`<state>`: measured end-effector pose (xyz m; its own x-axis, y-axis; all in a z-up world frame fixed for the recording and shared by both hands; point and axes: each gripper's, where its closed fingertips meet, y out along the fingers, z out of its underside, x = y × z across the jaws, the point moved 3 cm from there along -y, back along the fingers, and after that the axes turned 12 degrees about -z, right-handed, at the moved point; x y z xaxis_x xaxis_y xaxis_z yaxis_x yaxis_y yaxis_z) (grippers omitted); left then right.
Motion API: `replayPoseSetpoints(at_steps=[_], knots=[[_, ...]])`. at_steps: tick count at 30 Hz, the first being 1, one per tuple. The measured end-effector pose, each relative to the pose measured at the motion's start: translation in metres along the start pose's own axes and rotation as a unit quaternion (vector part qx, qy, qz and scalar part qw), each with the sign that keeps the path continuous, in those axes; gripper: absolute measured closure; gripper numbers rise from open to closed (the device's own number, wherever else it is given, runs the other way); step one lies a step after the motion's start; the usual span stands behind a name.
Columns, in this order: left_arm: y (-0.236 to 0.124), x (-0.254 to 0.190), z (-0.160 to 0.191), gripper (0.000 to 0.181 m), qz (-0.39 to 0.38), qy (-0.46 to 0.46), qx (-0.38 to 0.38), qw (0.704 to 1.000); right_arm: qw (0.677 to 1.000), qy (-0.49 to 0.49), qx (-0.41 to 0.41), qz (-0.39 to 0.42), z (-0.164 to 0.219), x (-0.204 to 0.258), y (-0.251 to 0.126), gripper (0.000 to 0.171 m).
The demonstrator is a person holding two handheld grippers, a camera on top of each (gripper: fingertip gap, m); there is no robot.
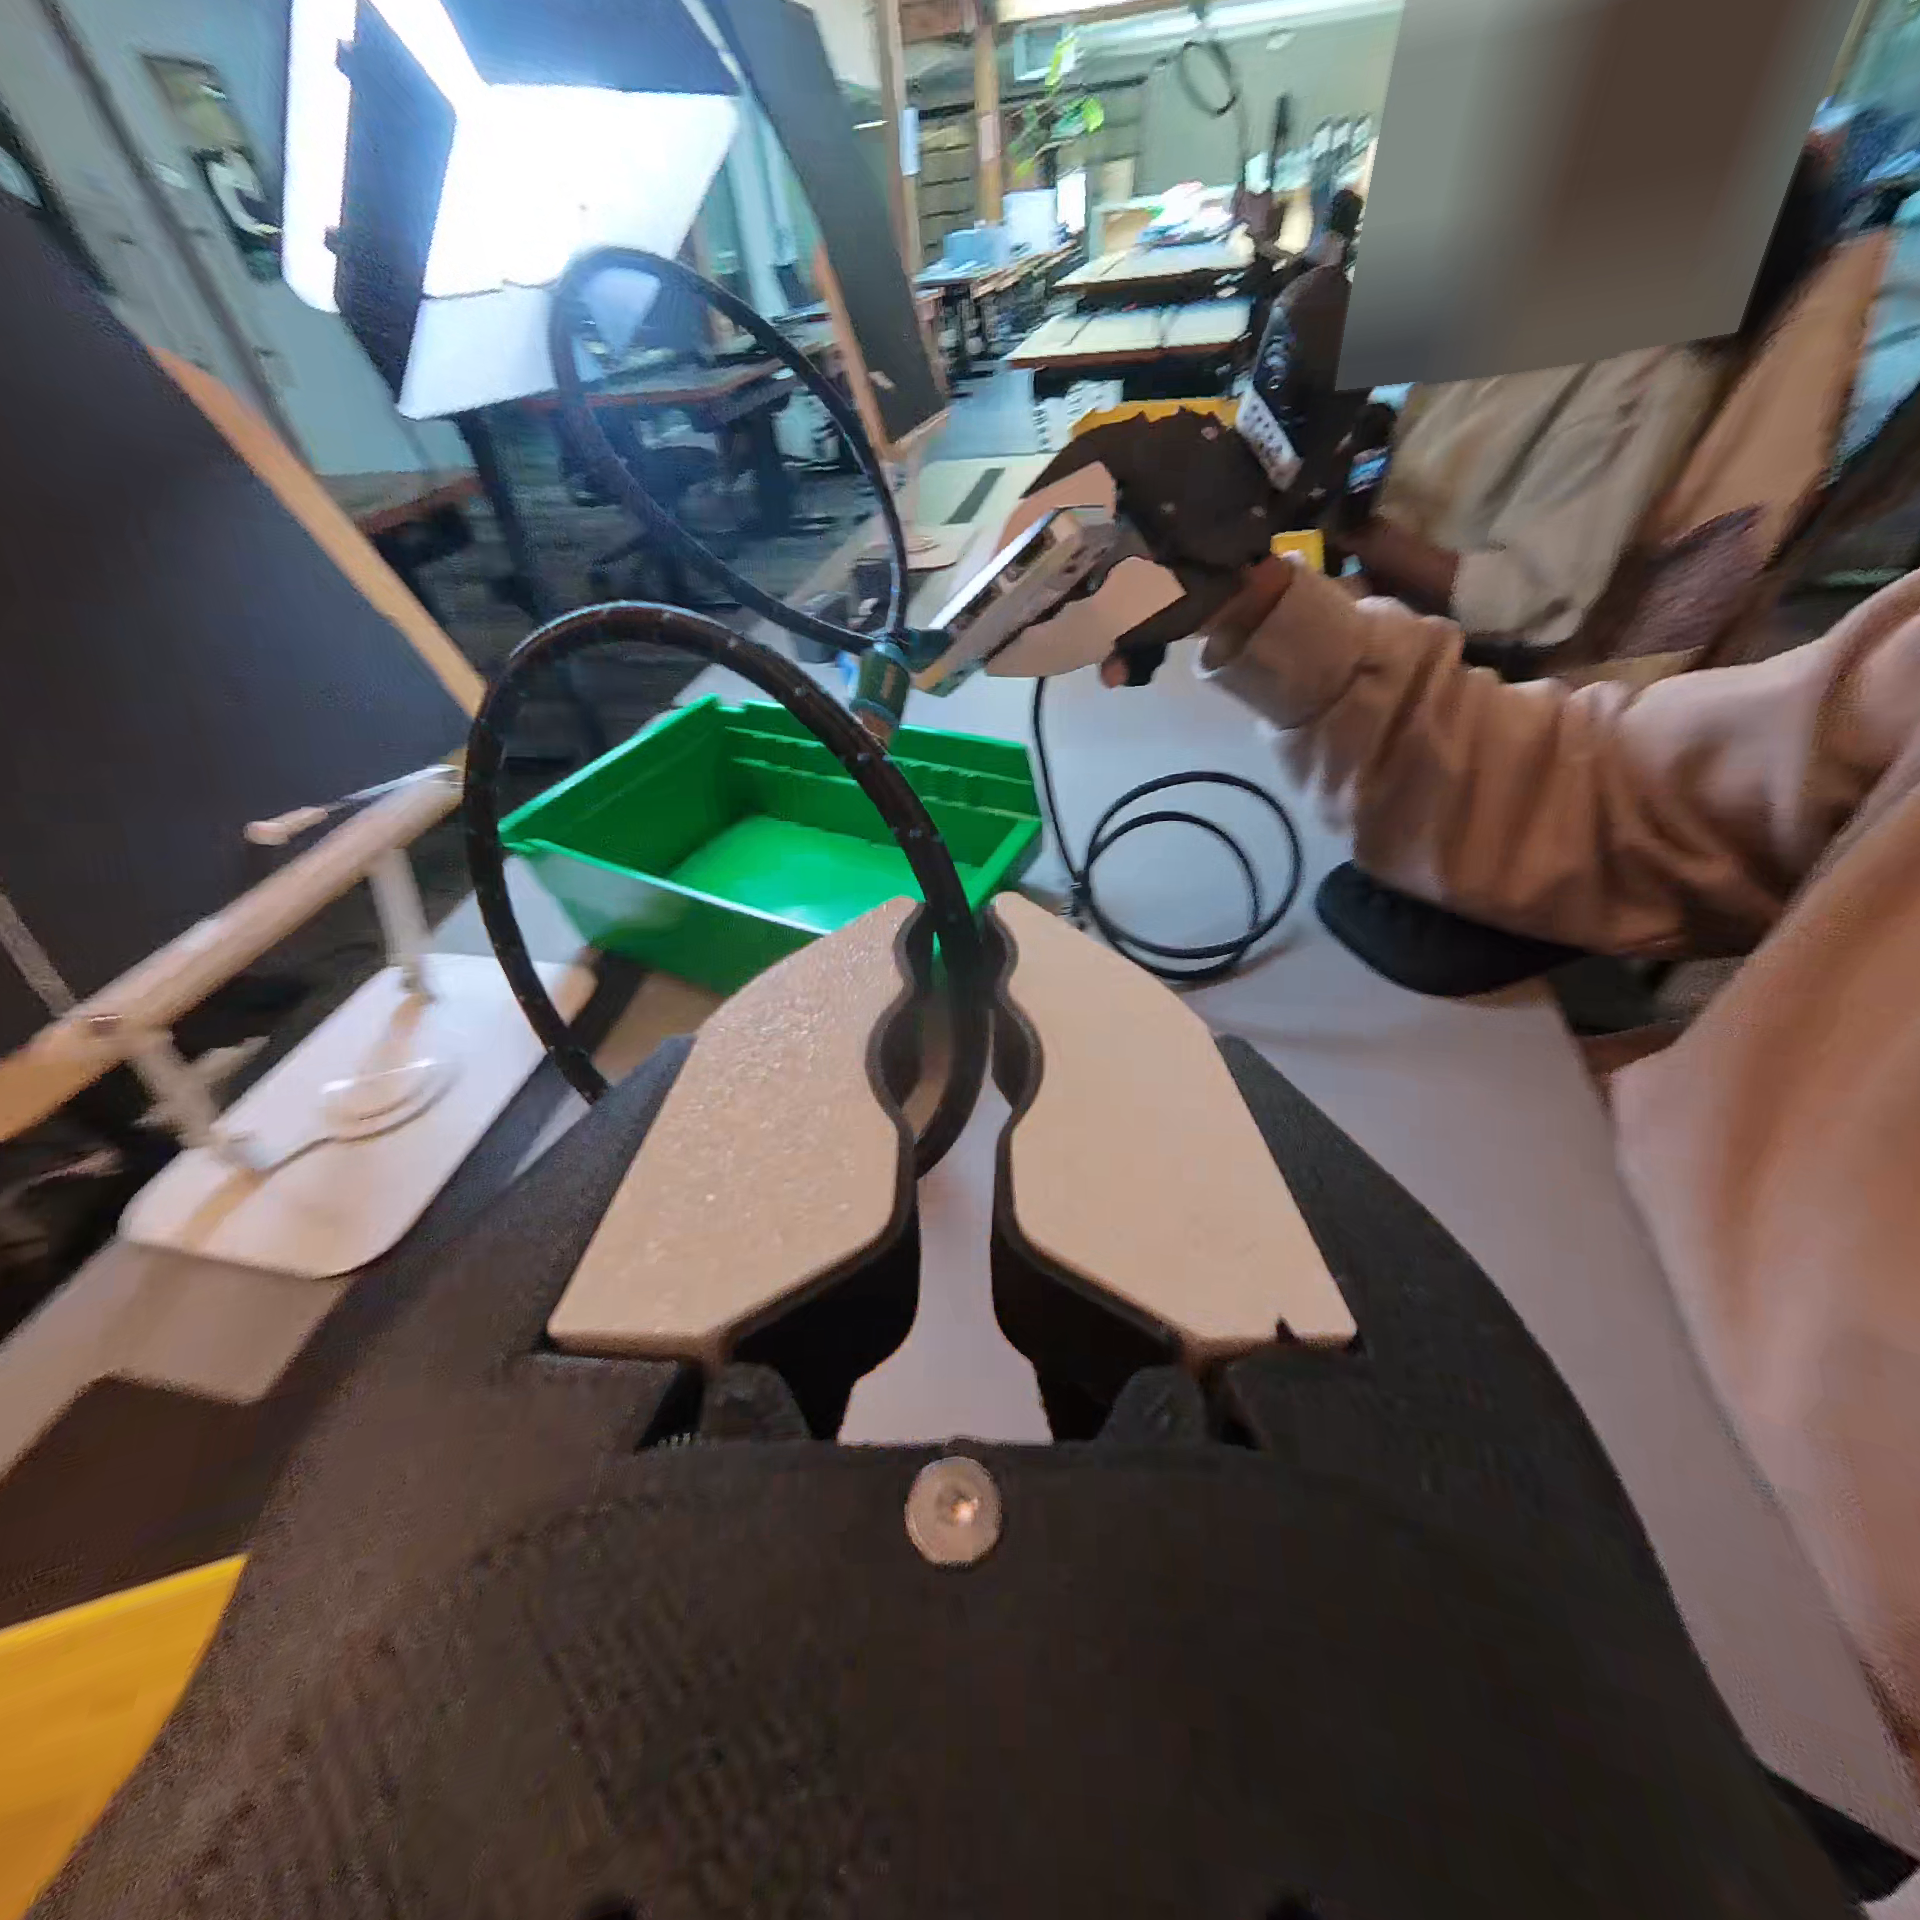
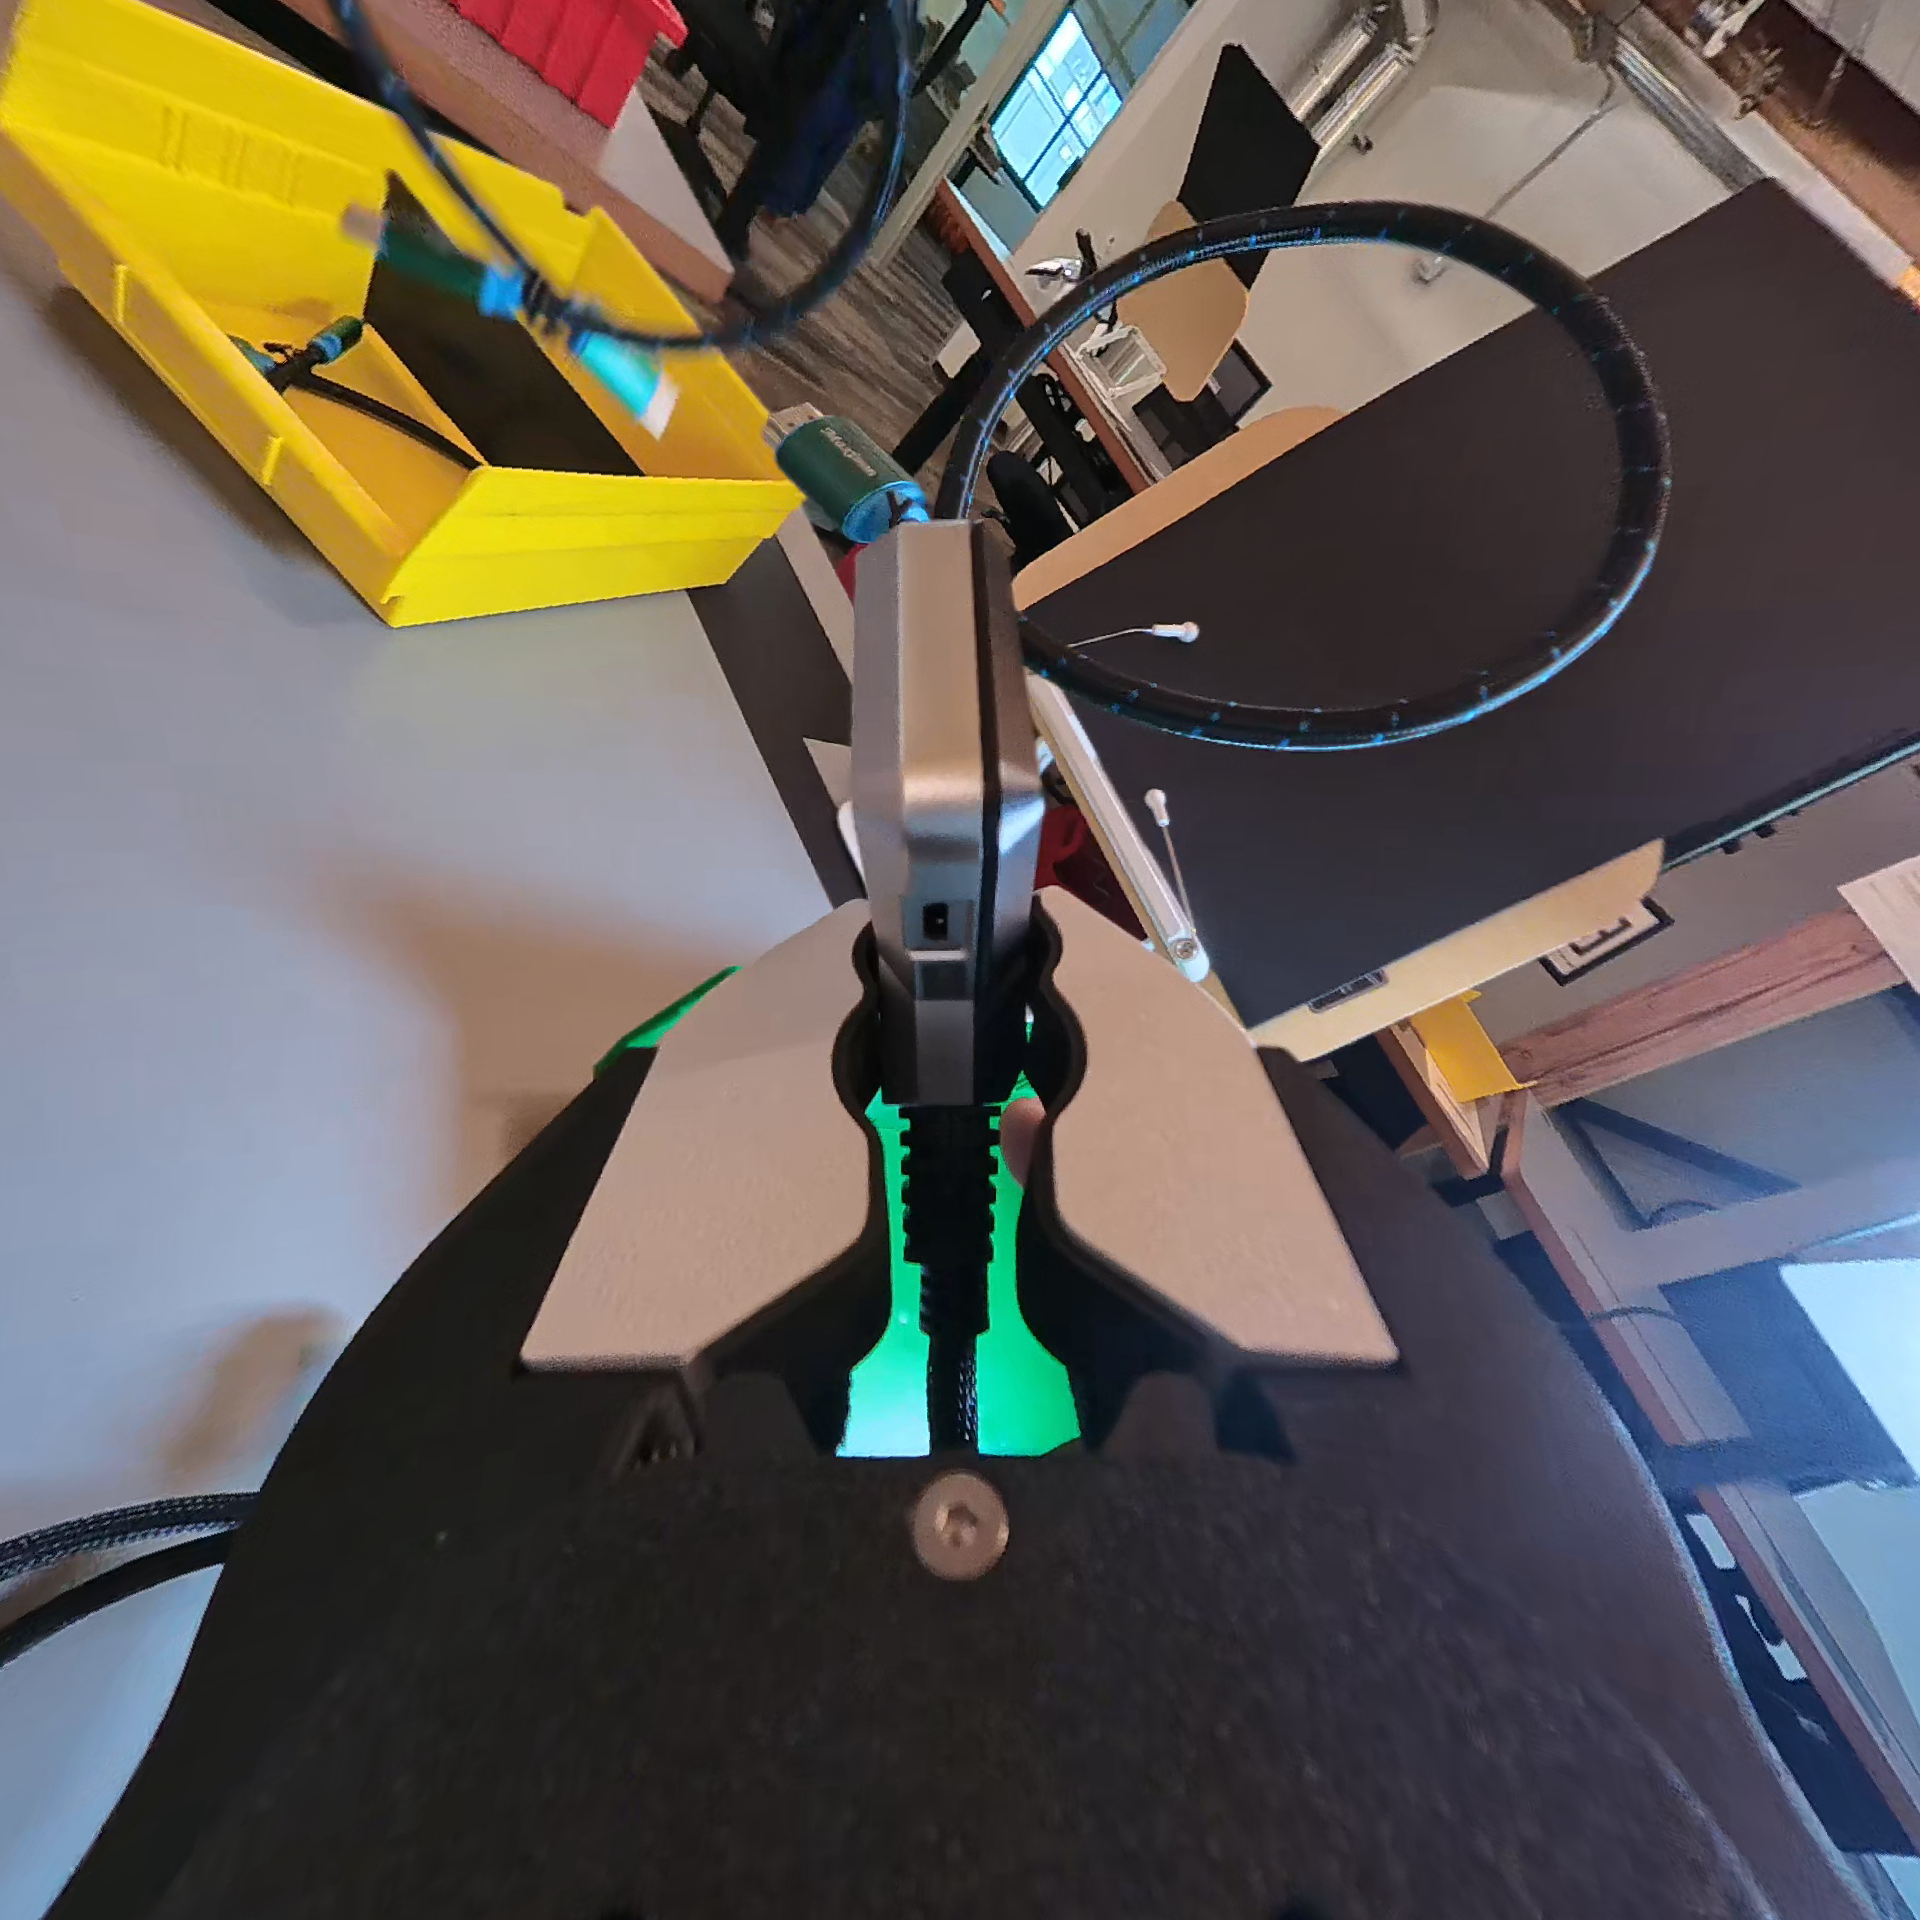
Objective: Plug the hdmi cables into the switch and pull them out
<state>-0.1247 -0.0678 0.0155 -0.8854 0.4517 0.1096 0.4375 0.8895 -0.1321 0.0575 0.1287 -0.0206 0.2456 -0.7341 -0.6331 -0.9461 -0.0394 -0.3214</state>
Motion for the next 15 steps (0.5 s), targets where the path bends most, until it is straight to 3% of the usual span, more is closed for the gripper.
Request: replayPoseSetpoints(at_steps=[4,6,9,11,15], knots=[[0.051,-0.013,0.038,0.172,0.131,-0.113,0.029,0.984,1.000,0.008,-0.001,0.014,0.003,-0.007,-0.008,0.147],[0.082,-0.011,0.072,0.172,0.156,-0.182,0.073,0.968,1.000,0.011,0.003,0.018,0.006,-0.009,-0.010,0.147],[0.113,0.001,0.122,0.171,0.129,-0.258,0.150,0.946,1.000,0.008,0.012,0.022,0.009,-0.011,-0.012,0.147],[0.119,0.012,0.132,0.172,0.096,-0.278,0.154,0.943,1.000,0.008,0.012,0.024,0.009,-0.013,-0.013,0.147],[0.113,0.034,0.136,0.161,-0.013,-0.188,0.178,0.966,1.000,0.011,0.014,0.024,0.013,-0.015,-0.012,0.147]])
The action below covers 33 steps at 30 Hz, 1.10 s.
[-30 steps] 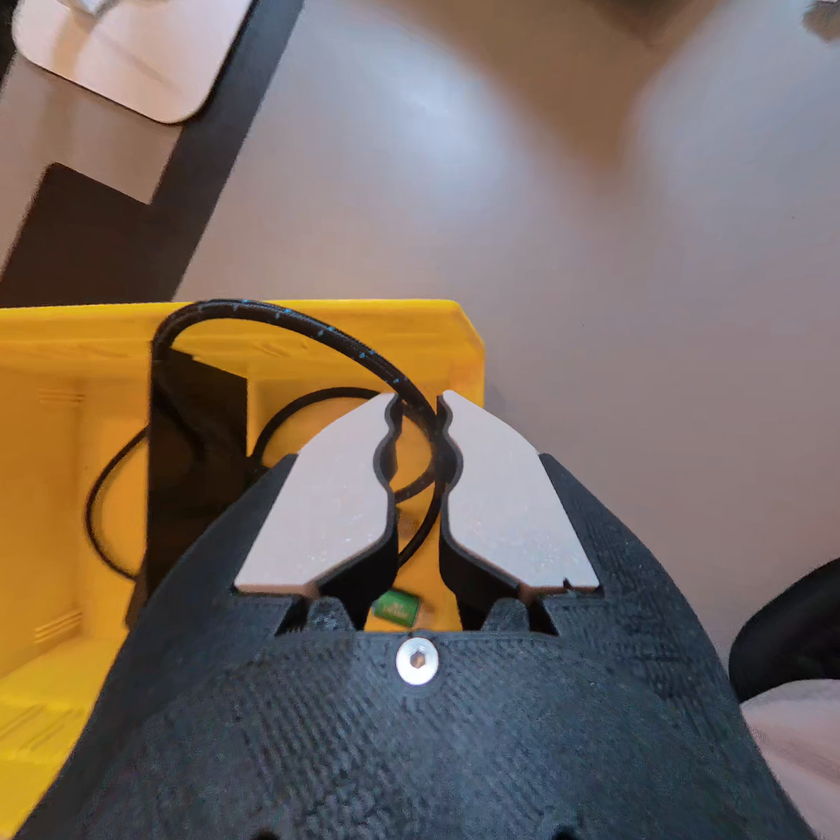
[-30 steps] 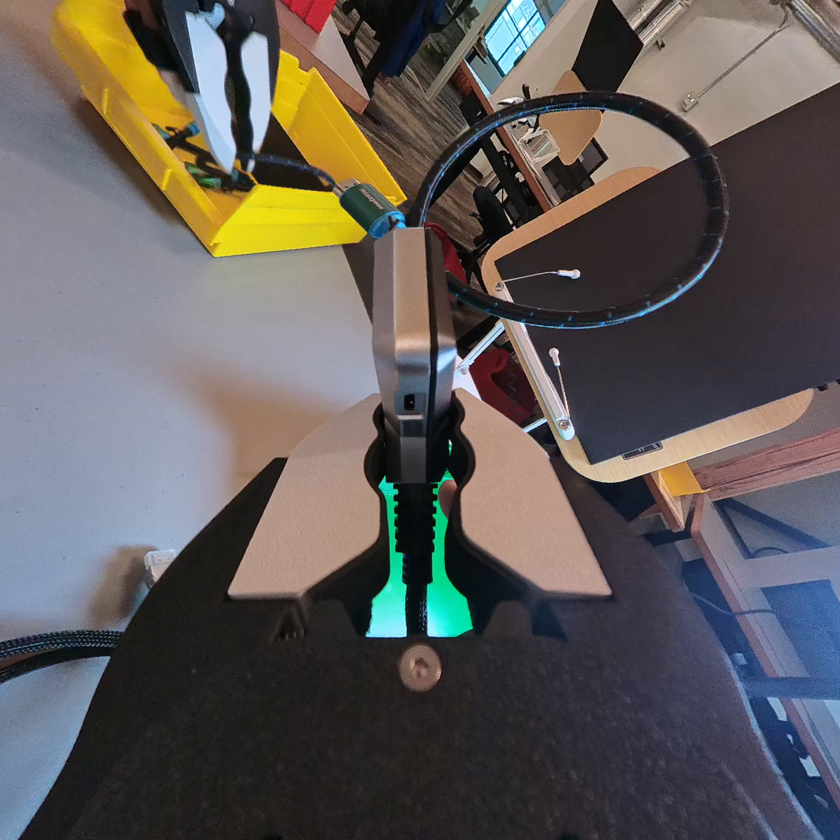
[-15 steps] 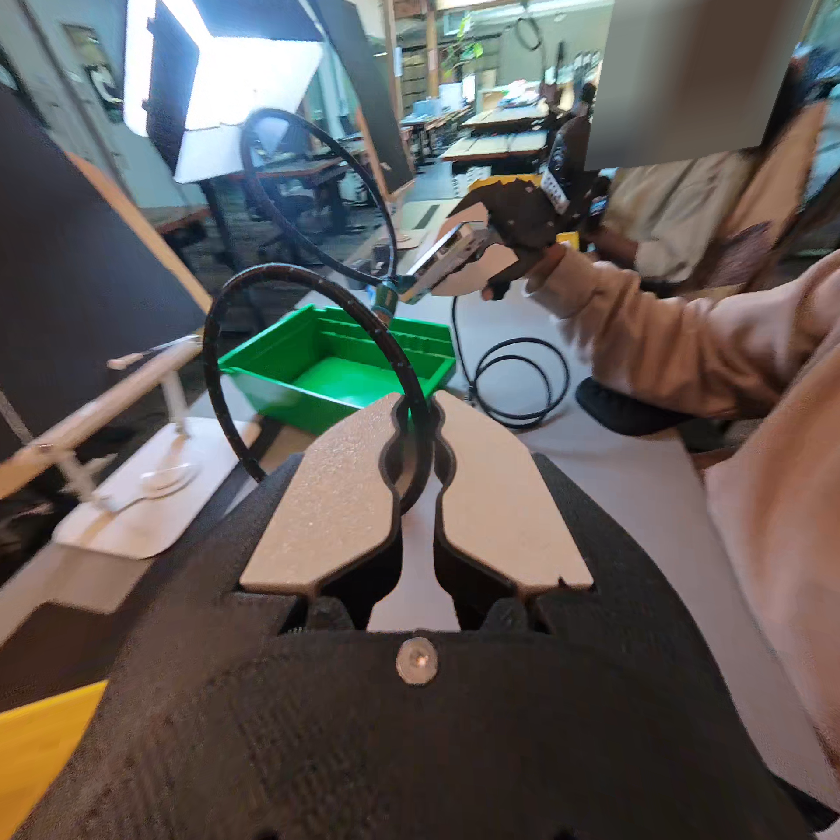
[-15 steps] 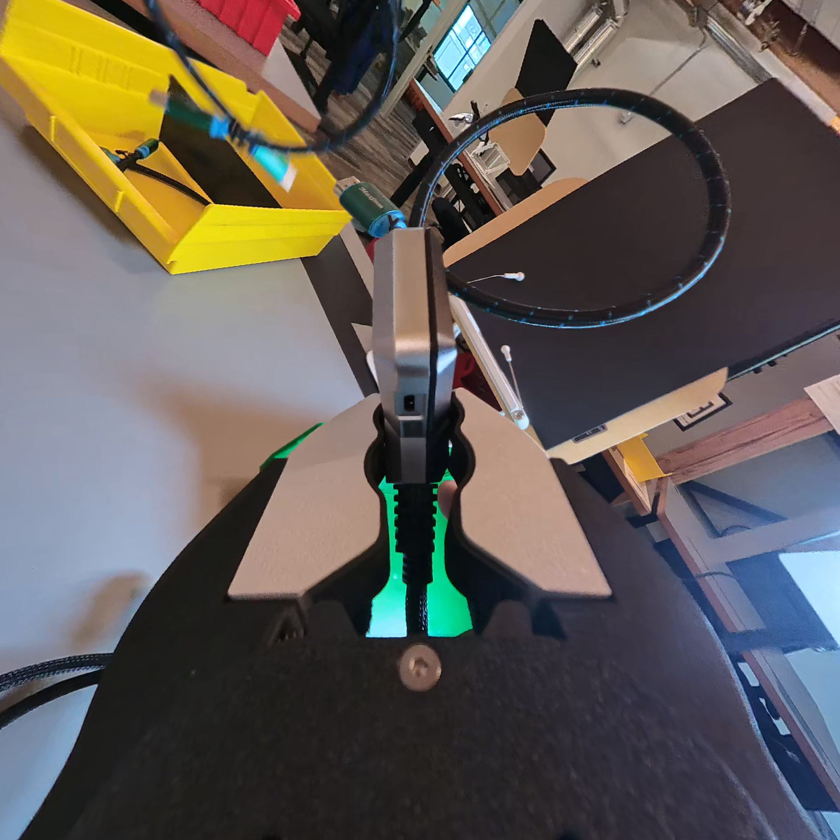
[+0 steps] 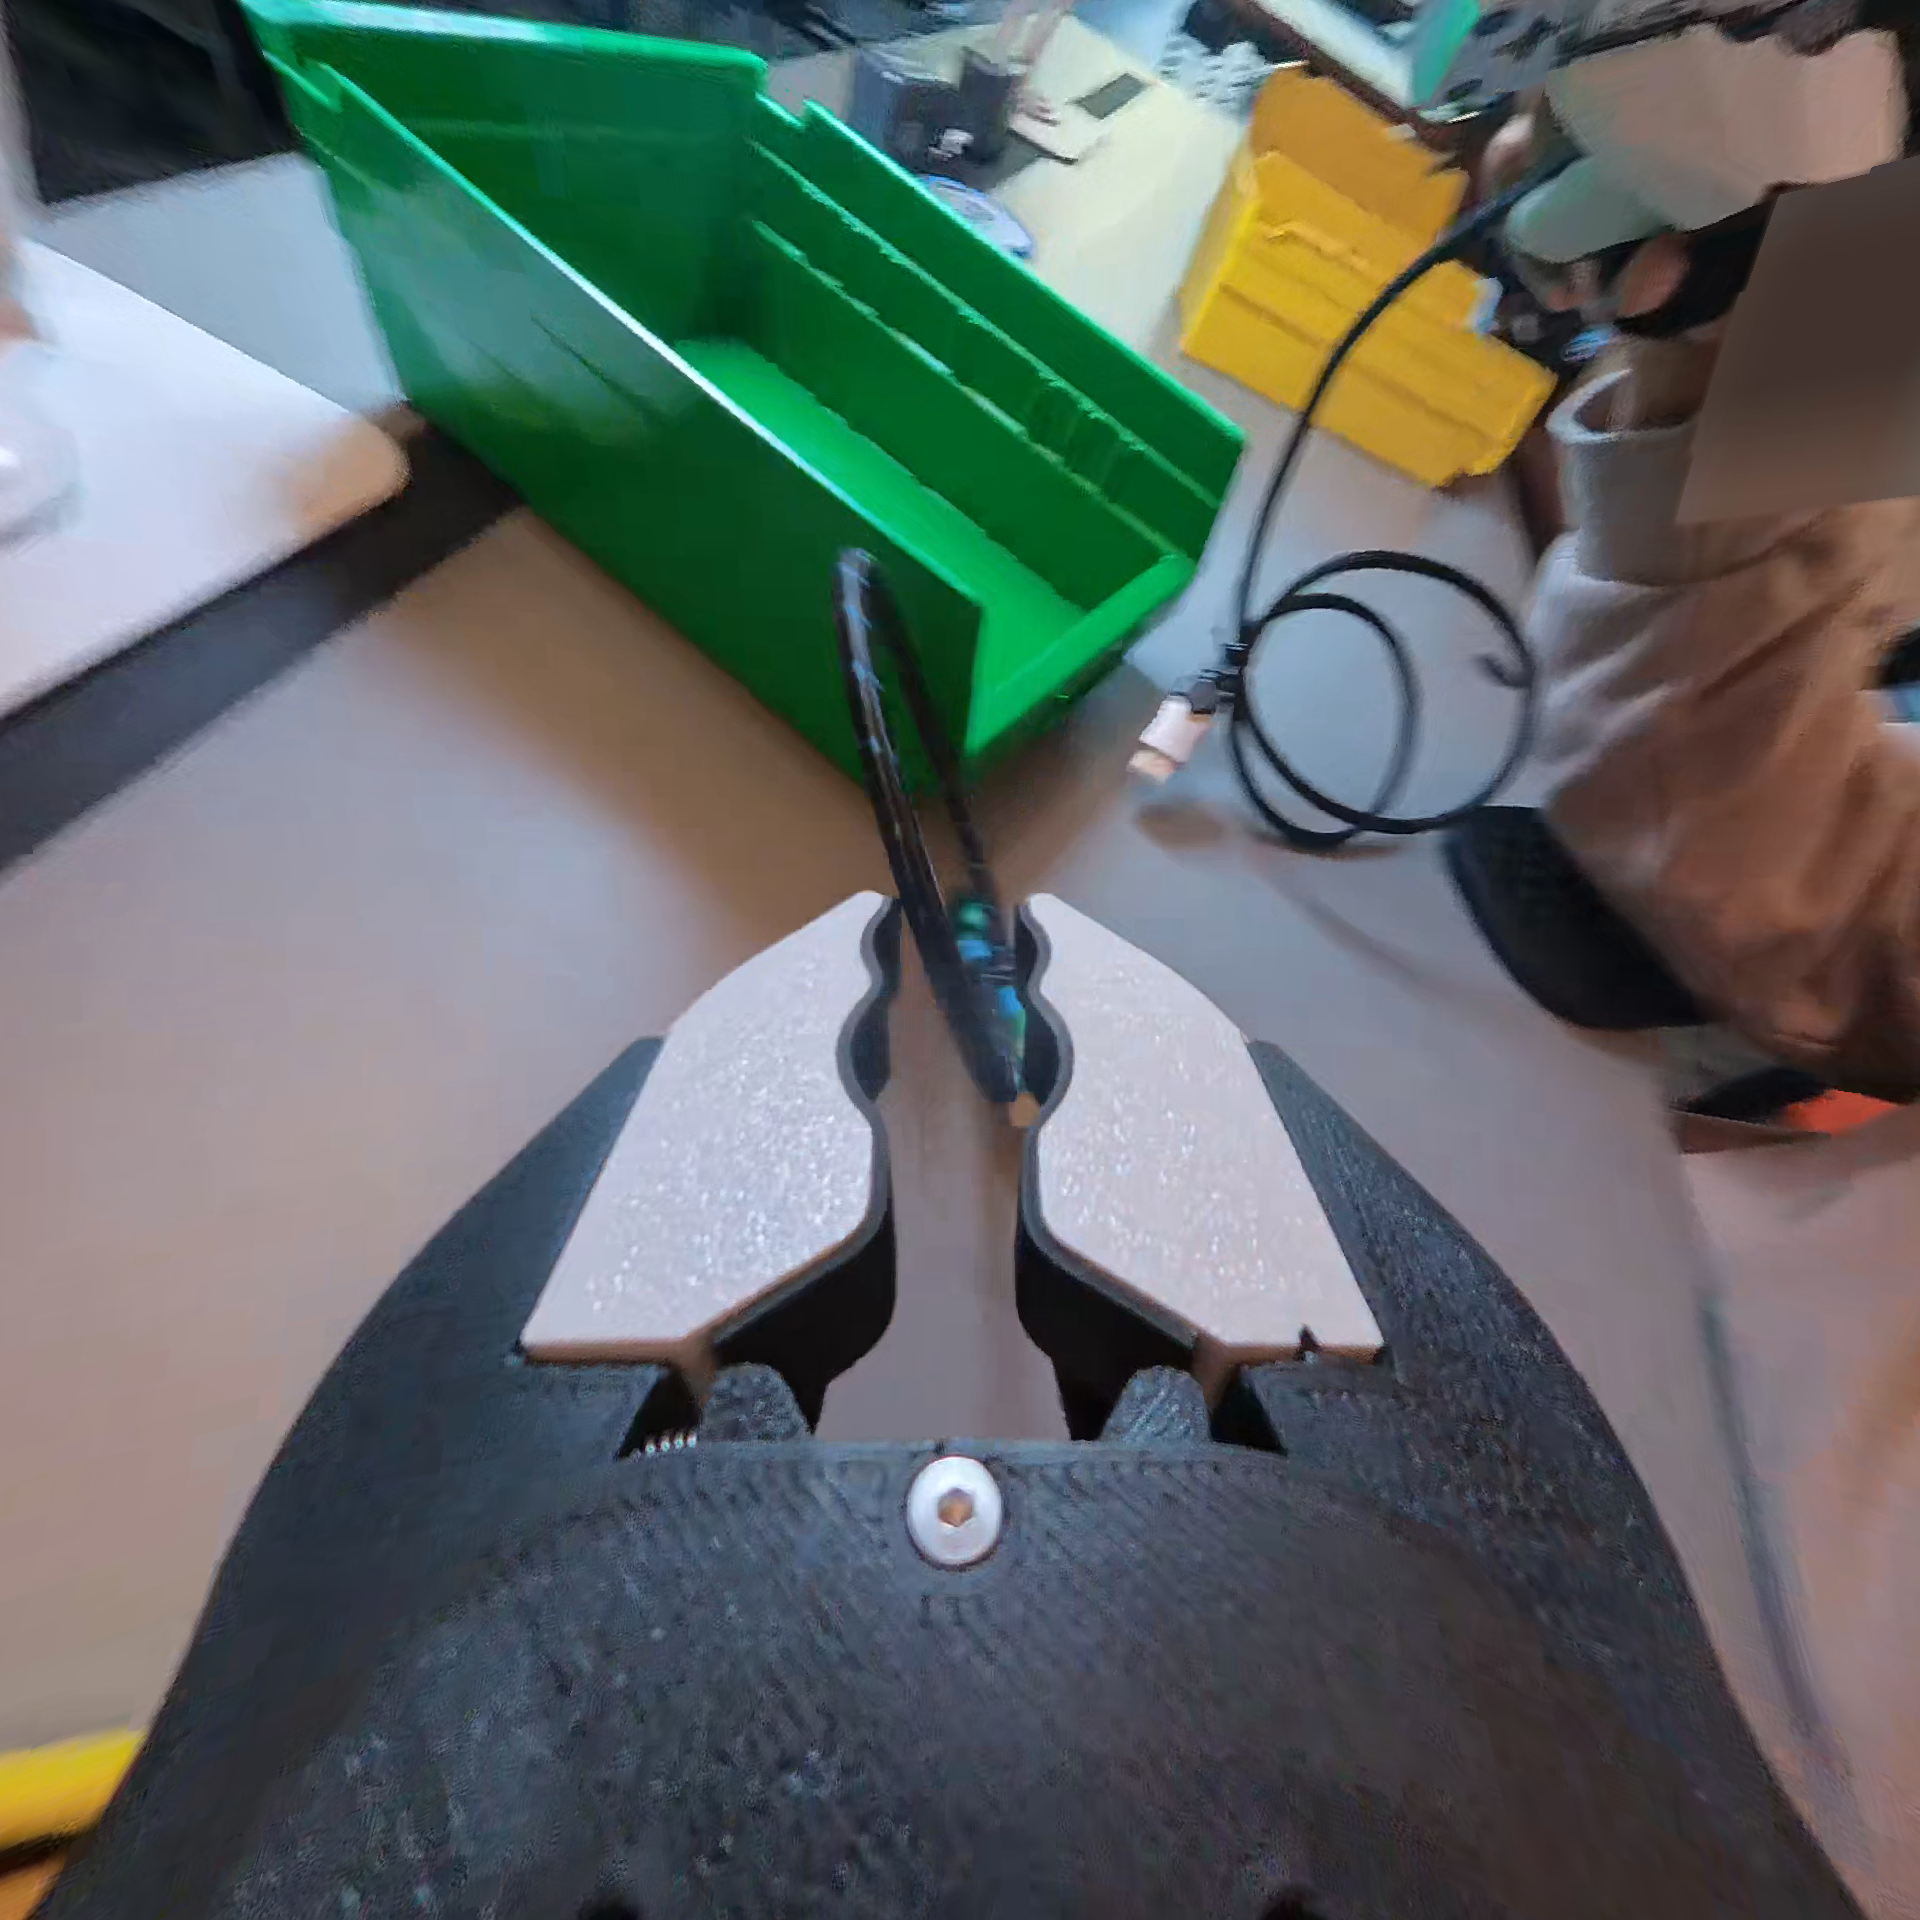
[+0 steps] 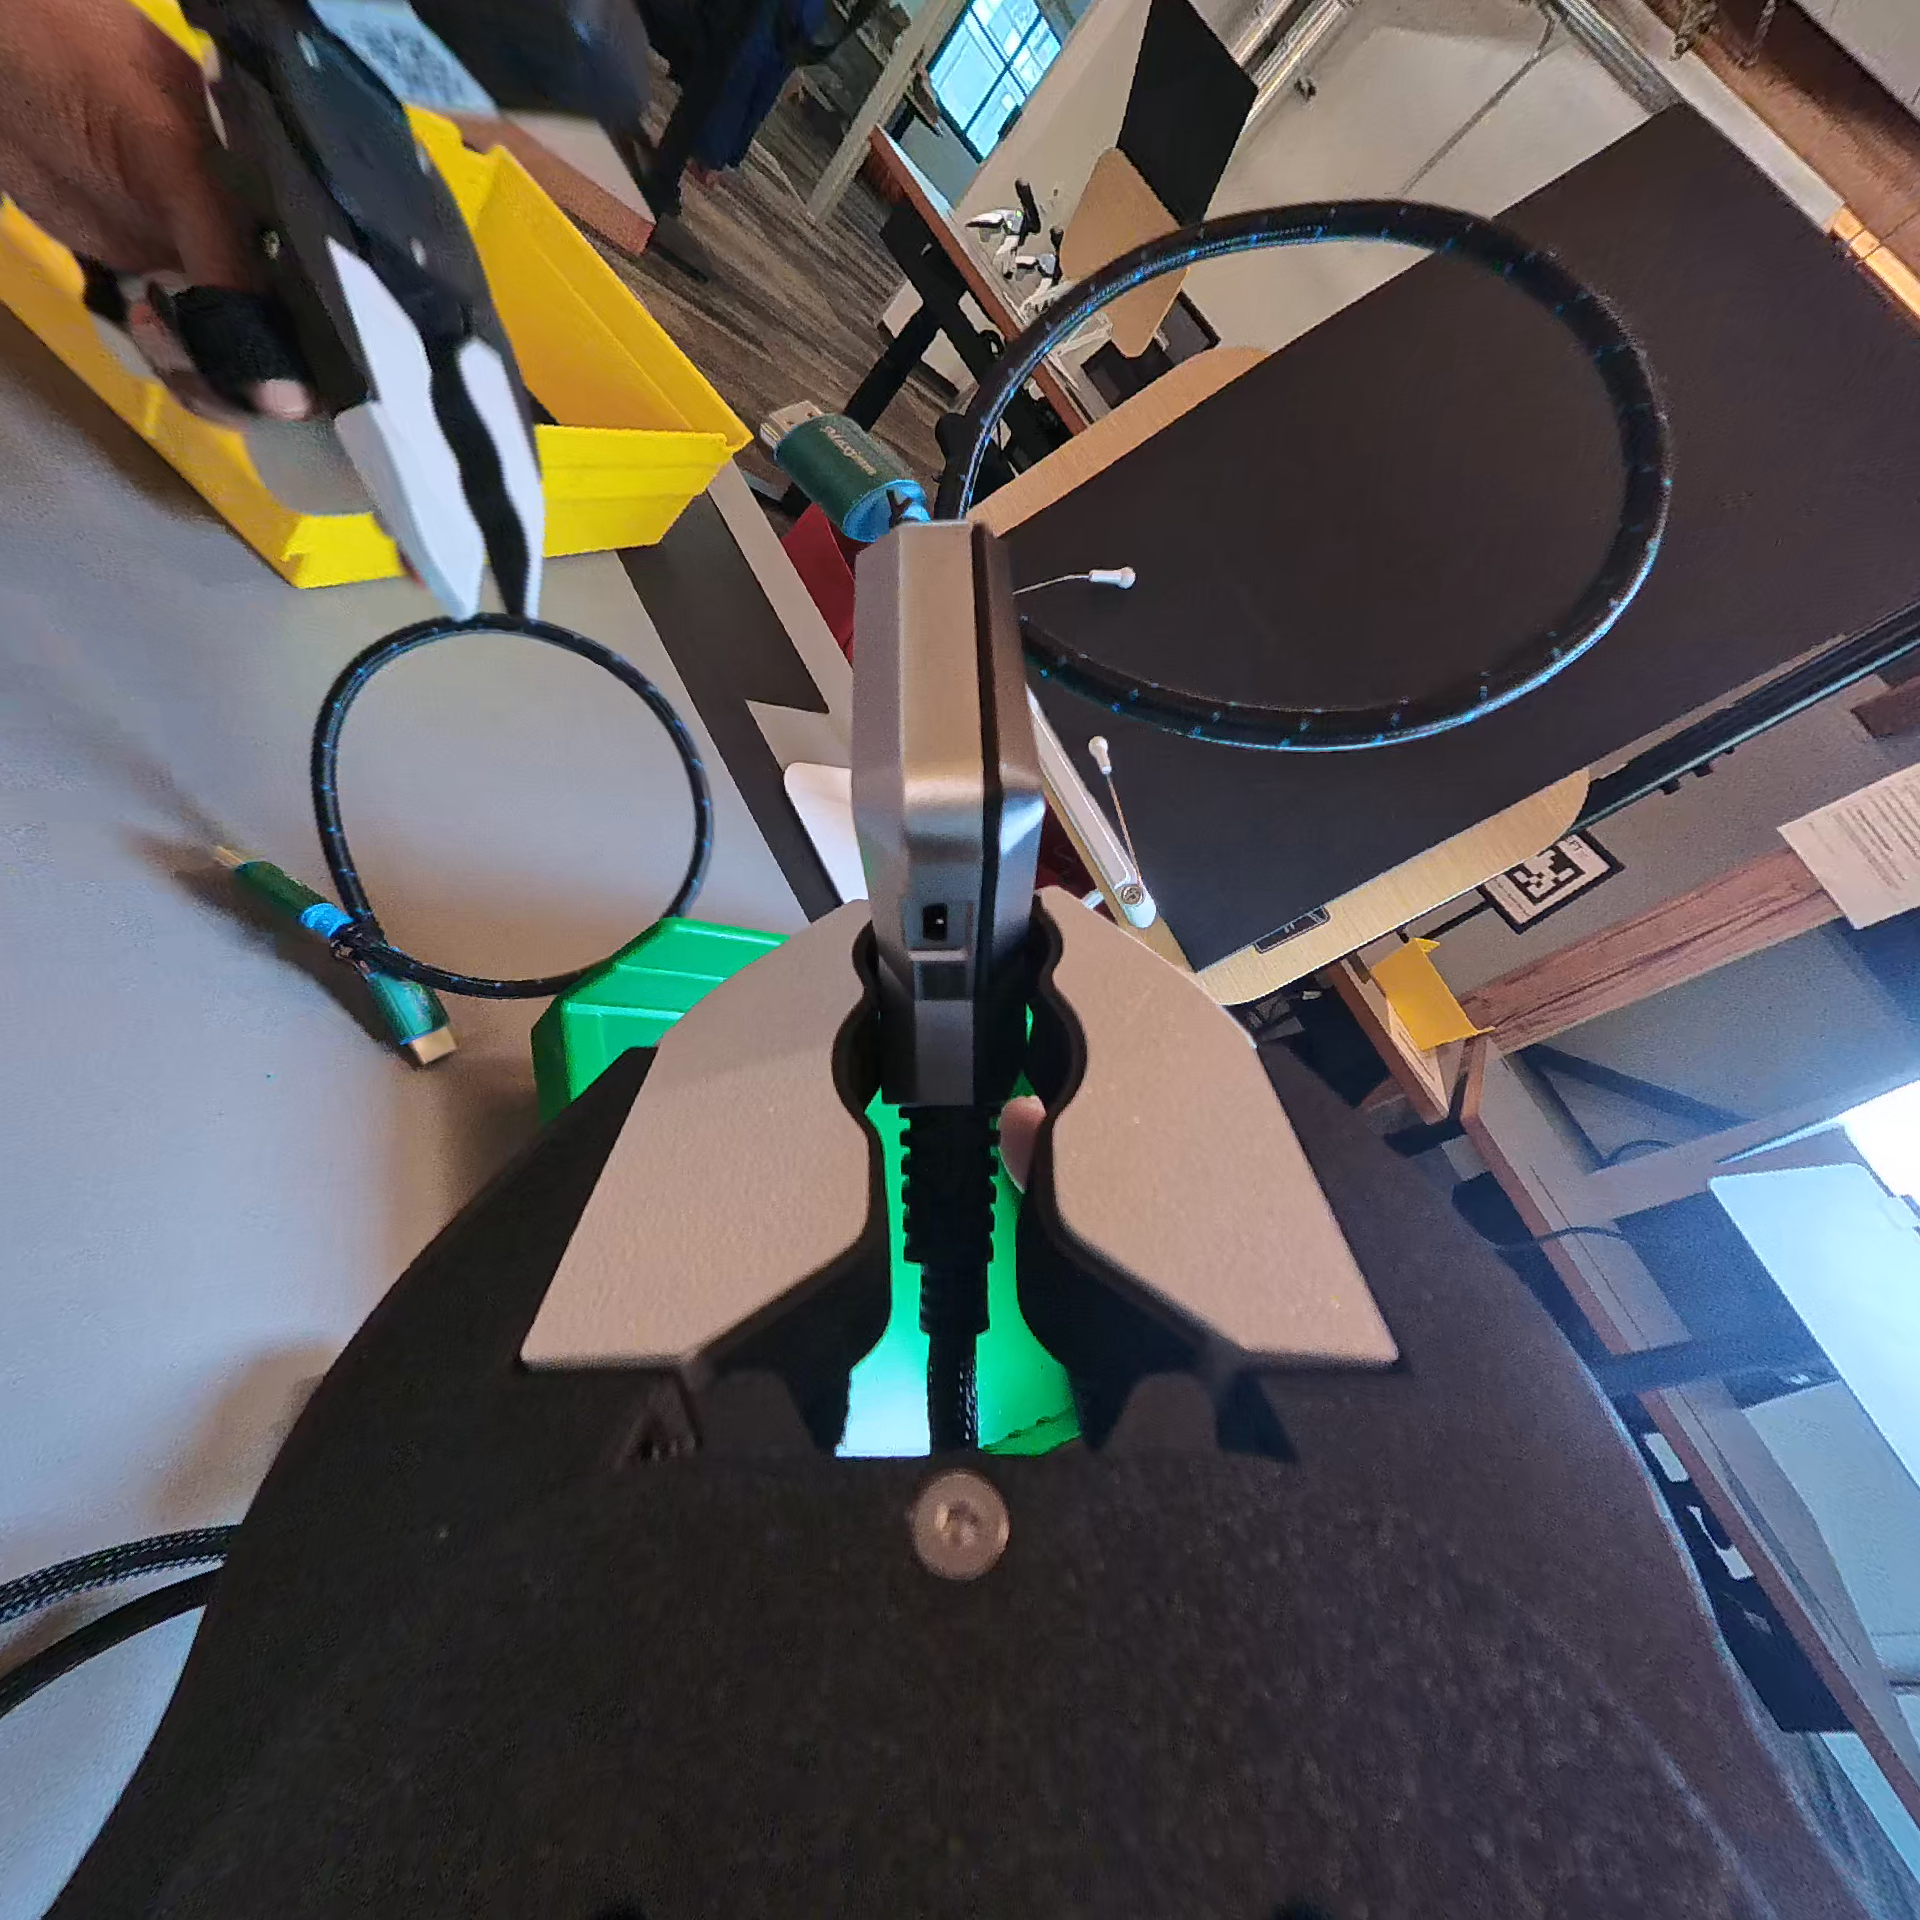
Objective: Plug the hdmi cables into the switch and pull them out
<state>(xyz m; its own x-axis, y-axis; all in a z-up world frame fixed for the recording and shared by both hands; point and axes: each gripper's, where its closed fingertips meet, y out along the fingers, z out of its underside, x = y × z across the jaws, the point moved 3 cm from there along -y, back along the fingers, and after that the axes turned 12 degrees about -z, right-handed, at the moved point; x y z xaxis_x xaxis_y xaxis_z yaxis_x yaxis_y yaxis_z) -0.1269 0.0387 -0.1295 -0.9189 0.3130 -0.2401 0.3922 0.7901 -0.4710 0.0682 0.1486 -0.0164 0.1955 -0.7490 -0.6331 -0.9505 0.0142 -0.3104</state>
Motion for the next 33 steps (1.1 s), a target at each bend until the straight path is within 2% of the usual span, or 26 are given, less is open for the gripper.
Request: replayPoseSetpoints(at_steps=[3,5,7,11,14,17,23,26,28,31,33], knots=[[-0.016,0.014,-0.018,0.153,-0.129,0.089,-0.030,0.987,1.000,-0.003,0.007,-0.001,0.001,0.001,0.002,0.147],[-0.019,0.005,-0.022,0.150,-0.157,0.147,-0.028,0.976,1.000,-0.004,0.007,-0.003,0.000,0.002,0.004,0.148],[-0.006,-0.013,-0.013,0.147,-0.137,0.187,0.008,0.973,1.000,-0.005,0.007,-0.006,-0.001,0.004,0.006,0.147],[0.045,-0.037,0.026,0.141,-0.100,0.249,0.101,0.958,1.000,-0.009,0.012,-0.008,-0.001,0.006,0.007,0.147],[0.077,-0.036,0.054,0.135,-0.093,0.263,0.169,0.945,1.000,-0.006,0.008,-0.007,-0.002,0.004,0.006,0.147],[0.094,-0.023,0.066,0.132,-0.110,0.280,0.222,0.927,1.000,-0.003,0.007,-0.008,0.001,0.003,0.008,0.147],[0.110,-0.026,0.068,0.159,-0.088,0.275,0.206,0.935,1.000,-0.003,0.011,-0.011,0.003,0.004,0.011,0.147],[0.105,-0.021,0.066,0.163,-0.108,0.296,0.196,0.929,1.000,-0.012,0.018,-0.009,0.004,0.005,0.012,0.147],[0.092,-0.015,0.053,0.164,-0.129,0.290,0.169,0.933,0.999,-0.025,0.028,-0.006,0.005,0.006,0.013,0.147],[0.052,-0.008,0.018,0.164,-0.170,0.272,0.116,0.940,0.998,-0.041,0.044,-0.009,0.010,0.009,0.018,0.148],[0.017,-0.002,-0.006,0.164,-0.218,0.277,0.087,0.932,0.997,-0.054,0.062,-0.011,0.015,0.012,0.025,0.147]])
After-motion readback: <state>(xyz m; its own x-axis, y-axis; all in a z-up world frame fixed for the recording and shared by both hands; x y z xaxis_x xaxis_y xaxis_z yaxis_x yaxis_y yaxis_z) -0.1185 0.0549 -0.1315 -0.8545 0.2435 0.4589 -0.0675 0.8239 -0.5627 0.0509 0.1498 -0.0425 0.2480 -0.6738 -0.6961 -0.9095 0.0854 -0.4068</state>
